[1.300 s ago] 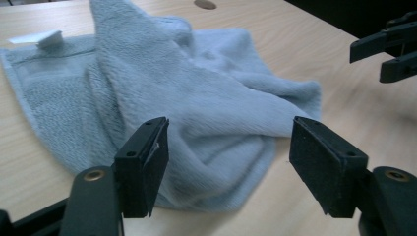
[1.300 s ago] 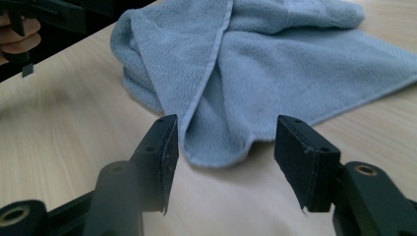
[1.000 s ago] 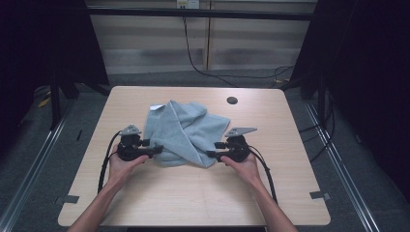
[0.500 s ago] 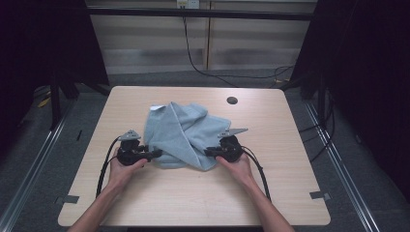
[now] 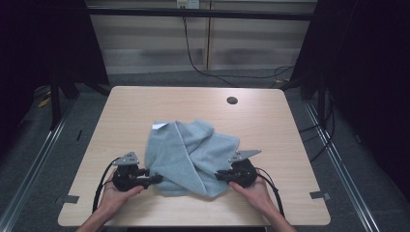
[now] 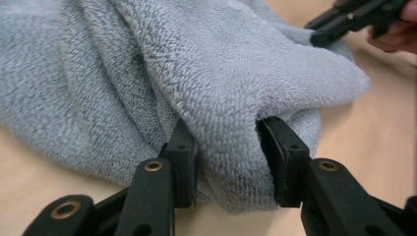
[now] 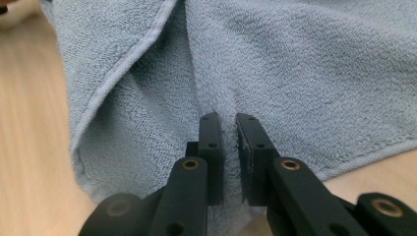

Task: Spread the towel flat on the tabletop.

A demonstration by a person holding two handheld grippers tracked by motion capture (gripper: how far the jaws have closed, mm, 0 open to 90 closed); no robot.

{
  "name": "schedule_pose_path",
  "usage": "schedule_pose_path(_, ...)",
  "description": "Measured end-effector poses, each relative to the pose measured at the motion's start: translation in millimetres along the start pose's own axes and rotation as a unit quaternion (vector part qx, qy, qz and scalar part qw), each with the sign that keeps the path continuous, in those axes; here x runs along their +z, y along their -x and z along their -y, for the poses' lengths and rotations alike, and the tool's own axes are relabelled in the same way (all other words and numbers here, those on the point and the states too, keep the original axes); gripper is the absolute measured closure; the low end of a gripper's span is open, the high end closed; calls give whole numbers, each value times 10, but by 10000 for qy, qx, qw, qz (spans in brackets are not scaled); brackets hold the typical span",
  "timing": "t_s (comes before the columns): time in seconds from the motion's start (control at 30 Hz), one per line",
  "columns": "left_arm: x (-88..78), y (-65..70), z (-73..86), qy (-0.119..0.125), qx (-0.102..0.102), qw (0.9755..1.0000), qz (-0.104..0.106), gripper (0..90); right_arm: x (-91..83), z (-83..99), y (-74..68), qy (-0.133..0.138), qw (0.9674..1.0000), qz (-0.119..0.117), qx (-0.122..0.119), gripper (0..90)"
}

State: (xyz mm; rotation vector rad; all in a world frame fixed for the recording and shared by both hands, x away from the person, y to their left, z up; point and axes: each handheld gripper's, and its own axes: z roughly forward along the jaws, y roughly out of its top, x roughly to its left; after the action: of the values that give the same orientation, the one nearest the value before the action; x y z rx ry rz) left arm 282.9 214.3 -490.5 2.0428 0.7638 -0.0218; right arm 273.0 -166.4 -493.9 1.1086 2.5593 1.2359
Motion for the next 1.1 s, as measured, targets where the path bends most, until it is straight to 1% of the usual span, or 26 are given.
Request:
schedule_pose_path(0.07, -42, 98, 36, -106, 52, 9999, 84, 596, -55, 94, -70, 26, 9999, -118, 96, 817)
schedule_pose_path(0.1, -71, 150, 54, -117, 58, 9998, 117, 590, -73, 149, -104, 41, 9998, -150, 112, 808)
schedule_pose_path(0.2, -148, 267, 148, -145, 62, 9994, 321, 560, -136, 282, -206, 13, 9991, -338, 251, 763)
schedule_pose_path(0.23, -170, 284, 171, -152, 71, 9992, 365, 541, -167, 295, -227, 40, 9989, -377, 277, 734)
schedule_pose_path(0.27, -193, 297, 183, -136, 8, 9991, 393, 503, -205, 296, -236, 110, 9988, -390, 284, 686)
schedule_pose_path(0.33, -215, 293, 179, -106, 25, 9992, 385, 424, -286, 270, -226, 317, 9983, -391, 304, 632)
schedule_pose_path(0.37, -252, 274, 141, 69, 15, 9995, 310, 407, -315, 245, -205, 392, 9982, -346, 302, 606)
schedule_pose_path(0.4, -252, 274, 141, 69, 15, 9995, 310, 388, -315, 245, -205, 392, 9982, -346, 302, 606)
schedule_pose_path(0.43, -264, 233, 66, 100, -22, 9995, 292, 363, -351, 182, -119, 522, 9977, -266, 348, 571)
schedule_pose_path(0.47, -265, 219, 25, 162, -27, 9996, 238, 362, -354, 158, -82, 560, 9976, -224, 337, 569)
schedule_pose_path(0.53, -266, 181, -64, 229, -18, 9994, 263, 343, -340, 85, 22, 575, 9977, -65, 352, 540)
schedule_pose_path(0.57, -277, 171, -109, 227, 20, 9994, 276, 340, -331, 45, 75, 590, 9976, 10, 350, 527)
schedule_pose_path(0.6, -293, 165, -152, 288, 59, 9993, 234, 339, -324, 7, 123, 639, 9973, 69, 367, 523)
schedule_pose_path(0.7, -328, 111, -286, 564, 79, 9983, 127, 337, -288, -99, 237, 678, 9969, 231, 336, 479)
schedule_pose_path(0.73, -317, 78, -340, 606, 56, 9981, 91, 337, -262, -128, 275, 659, 9968, 252, 385, 462)
schedule_pose_path(0.8, -267, -11, -447, 635, 39, 9980, -62, 338, -185, -168, 346, 593, 9969, 318, 405, 440)
schedule_pose_path(0.87, -171, -117, -539, 667, -28, 9976, -161, 337, -86, -186, 410, 497, 9974, 329, 411, 413)
schedule_pose_path(0.9, -109, -172, -581, 606, -66, 9980, -181, 334, -35, -184, 430, 502, 9973, 312, 427, 407)
schedule_pose_path(0.93, -42, -216, -615, 605, -87, 9979, -221, 321, 14, -179, 444, 455, 9975, 286, 449, 388)
schedule_pose_path(0.97, 30, -257, -644, 589, -121, 9979, -246, 311, 60, -172, 453, 415, 9979, 278, 413, 376)
schedule_pose_path(1.0, 30, -257, -644, 589, -121, 9979, -246, 309, 60, -172, 453, 415, 9979, 278, 413, 376)
schedule_pose_path(1.03, 128, -298, -682, 492, -161, 9984, -239, 291, 141, -160, 444, 258, 9987, 286, 339, 348)
schedule_pose_path(1.07, 175, -313, -696, 504, -126, 9984, -237, 288, 163, -155, 441, 239, 9988, 297, 299, 337)
schedule_pose_path(1.1, 293, -341, -698, 516, -253, 9981, -207, 284, 181, -146, 436, 194, 9989, 309, 289, 329)
